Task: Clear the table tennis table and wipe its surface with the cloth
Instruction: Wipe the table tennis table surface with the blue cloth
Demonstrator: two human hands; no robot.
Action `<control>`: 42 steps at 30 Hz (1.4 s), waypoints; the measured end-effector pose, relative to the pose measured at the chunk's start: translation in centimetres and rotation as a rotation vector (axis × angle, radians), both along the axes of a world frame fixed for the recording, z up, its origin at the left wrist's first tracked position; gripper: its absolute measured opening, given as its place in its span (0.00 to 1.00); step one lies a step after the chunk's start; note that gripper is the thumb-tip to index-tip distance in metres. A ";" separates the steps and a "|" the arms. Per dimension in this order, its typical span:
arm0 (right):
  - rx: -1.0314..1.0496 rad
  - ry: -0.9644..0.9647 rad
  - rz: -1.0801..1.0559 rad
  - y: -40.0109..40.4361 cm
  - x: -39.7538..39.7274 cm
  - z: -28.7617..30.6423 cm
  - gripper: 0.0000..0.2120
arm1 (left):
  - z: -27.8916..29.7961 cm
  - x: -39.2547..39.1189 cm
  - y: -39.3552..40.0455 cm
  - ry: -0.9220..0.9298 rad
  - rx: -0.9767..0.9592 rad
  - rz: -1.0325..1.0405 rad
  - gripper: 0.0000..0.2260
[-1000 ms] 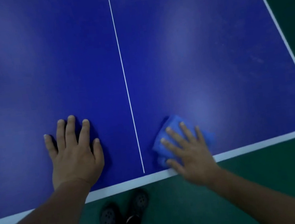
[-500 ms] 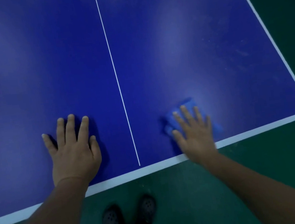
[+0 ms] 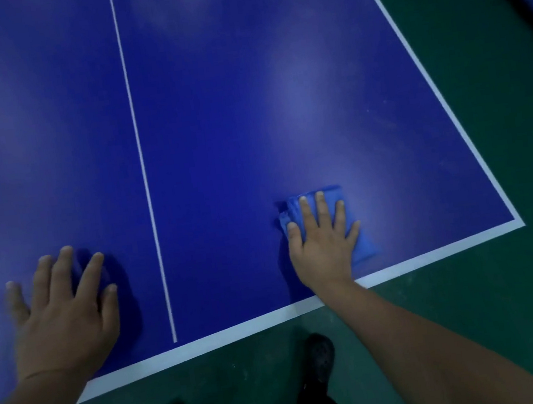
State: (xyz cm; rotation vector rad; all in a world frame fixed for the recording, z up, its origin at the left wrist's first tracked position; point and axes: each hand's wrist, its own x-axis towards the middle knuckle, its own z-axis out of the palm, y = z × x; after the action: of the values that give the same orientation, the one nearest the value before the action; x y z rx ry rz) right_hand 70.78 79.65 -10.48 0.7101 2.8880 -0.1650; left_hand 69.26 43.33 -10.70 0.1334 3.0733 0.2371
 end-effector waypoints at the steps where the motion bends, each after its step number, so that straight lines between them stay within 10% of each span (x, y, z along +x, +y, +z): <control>1: -0.001 0.008 0.066 0.2 -0.4 0.0 0.29 | 0.5 0.3 2.0 0.002 0.012 0.014 0.28; 7: -0.058 0.038 0.421 8.1 -0.5 -0.4 0.29 | 1.5 2.7 21.8 0.002 0.186 0.017 0.27; 17: -0.021 0.048 -0.297 34.8 -0.9 0.0 0.28 | -0.2 4.3 35.7 -0.076 0.082 -0.063 0.28; 24: -0.013 0.105 0.746 27.7 3.4 -0.9 0.26 | -0.1 4.1 35.9 -0.060 0.065 -0.051 0.27; 30: 0.027 0.041 0.068 41.0 -6.7 -0.1 0.31 | -0.1 4.1 36.0 -0.043 0.068 -0.041 0.27; 37: 0.036 0.027 0.361 37.5 0.6 -0.3 0.29 | 0.0 3.9 36.1 -0.078 0.055 -0.035 0.27; 42: -0.012 0.063 -0.090 43.1 -9.9 0.1 0.29 | 0.1 3.7 36.0 -0.088 0.038 -0.043 0.28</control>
State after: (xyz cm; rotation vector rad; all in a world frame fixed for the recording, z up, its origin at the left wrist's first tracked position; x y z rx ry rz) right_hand 60.86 122.70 -10.37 0.8488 2.9133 -0.2200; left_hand 73.01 79.30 -10.63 0.1847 2.9759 0.2915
